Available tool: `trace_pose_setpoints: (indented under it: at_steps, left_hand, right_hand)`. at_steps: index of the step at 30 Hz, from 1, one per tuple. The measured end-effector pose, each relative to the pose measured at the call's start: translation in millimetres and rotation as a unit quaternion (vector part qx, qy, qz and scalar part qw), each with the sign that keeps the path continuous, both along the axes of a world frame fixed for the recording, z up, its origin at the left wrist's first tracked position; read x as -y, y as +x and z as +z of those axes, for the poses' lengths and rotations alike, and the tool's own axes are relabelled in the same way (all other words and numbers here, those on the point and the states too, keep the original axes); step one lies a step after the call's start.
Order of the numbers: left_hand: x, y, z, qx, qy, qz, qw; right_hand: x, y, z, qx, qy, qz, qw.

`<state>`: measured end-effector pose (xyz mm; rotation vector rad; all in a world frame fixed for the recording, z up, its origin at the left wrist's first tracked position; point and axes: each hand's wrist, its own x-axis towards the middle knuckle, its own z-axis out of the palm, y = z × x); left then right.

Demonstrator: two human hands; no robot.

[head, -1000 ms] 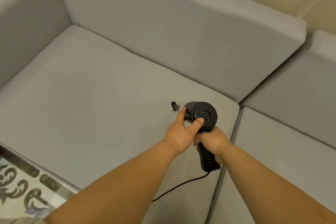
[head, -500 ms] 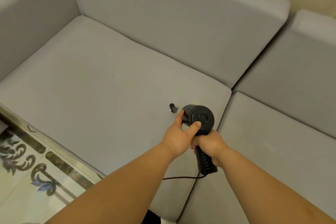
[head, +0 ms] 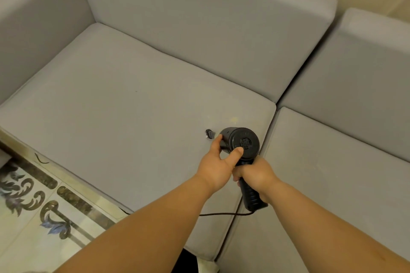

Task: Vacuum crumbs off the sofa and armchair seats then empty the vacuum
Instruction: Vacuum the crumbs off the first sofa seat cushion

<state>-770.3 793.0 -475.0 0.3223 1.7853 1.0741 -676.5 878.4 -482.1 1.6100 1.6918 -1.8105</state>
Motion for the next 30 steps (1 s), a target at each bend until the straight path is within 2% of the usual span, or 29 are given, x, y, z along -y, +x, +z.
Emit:
trace_pose_setpoints:
  at_steps: [9, 15, 23, 30]
  left_hand:
    - [-33, -75, 3, -0.018, 0.020, -0.035, 0.999]
    - [-46, -112, -16, -0.002, -0.009, -0.066, 0.998]
    - [-42, -93, -12, 0.000, -0.011, -0.077, 0.997]
    - [-15, -37, -8, 0.009, -0.022, -0.070, 0.997]
  right_hand:
    - [-28, -70, 7, -0.022, 0.040, -0.027, 0.999]
    - [-42, -102, -8, 0.021, 0.009, -0.023, 0.999]
    - [-38, -80, -5, 0.037, -0.017, -0.031, 0.999]
    - [-11, -25, -3, 0.031, -0.032, -0.026, 0.999]
